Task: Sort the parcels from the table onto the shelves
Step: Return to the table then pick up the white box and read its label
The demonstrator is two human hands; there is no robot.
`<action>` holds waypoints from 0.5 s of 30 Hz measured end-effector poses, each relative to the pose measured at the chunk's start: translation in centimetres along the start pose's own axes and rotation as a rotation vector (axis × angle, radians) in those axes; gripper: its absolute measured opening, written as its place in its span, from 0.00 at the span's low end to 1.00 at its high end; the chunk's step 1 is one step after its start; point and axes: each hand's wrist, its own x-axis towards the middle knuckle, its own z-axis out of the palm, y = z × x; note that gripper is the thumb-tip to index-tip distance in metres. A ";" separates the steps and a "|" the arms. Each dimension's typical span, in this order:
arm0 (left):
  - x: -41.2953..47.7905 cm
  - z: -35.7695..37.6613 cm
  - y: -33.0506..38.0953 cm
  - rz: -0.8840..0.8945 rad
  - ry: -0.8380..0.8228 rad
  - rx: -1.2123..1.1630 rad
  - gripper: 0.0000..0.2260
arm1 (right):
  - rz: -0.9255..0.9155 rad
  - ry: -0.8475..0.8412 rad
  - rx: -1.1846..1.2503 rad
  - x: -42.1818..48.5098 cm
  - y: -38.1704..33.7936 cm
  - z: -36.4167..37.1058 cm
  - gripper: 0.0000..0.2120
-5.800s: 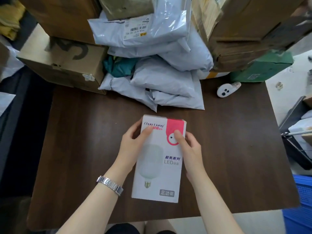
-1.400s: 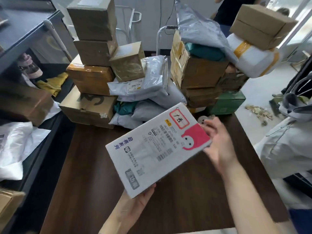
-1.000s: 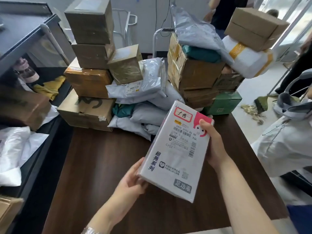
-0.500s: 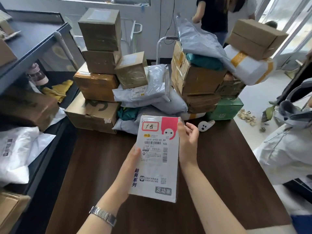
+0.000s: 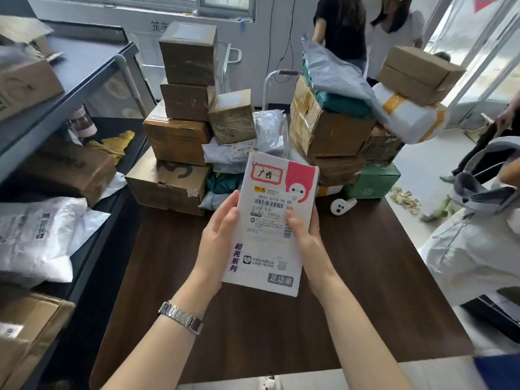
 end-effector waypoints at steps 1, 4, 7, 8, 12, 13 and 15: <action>-0.5 0.1 0.3 0.006 0.000 -0.015 0.15 | -0.018 -0.009 0.034 -0.5 -0.2 0.2 0.29; -1.9 0.0 0.7 0.042 0.001 -0.046 0.17 | -0.067 -0.032 0.110 -2.3 -0.2 1.0 0.26; -3.1 -0.4 0.9 0.076 0.011 -0.031 0.17 | -0.083 -0.042 0.150 -3.4 -0.4 1.7 0.27; -3.4 -0.6 1.0 0.089 0.029 -0.017 0.16 | -0.093 -0.052 0.164 -3.7 -0.5 1.9 0.28; -5.0 -0.9 2.2 0.155 0.036 0.051 0.18 | -0.116 -0.120 0.200 -4.7 -1.7 2.4 0.29; -5.5 -0.9 2.6 0.175 0.039 0.066 0.18 | -0.126 -0.148 0.189 -4.9 -2.1 2.5 0.29; -6.9 -1.1 3.7 0.212 0.080 0.084 0.19 | -0.154 -0.222 0.152 -5.3 -3.2 2.7 0.30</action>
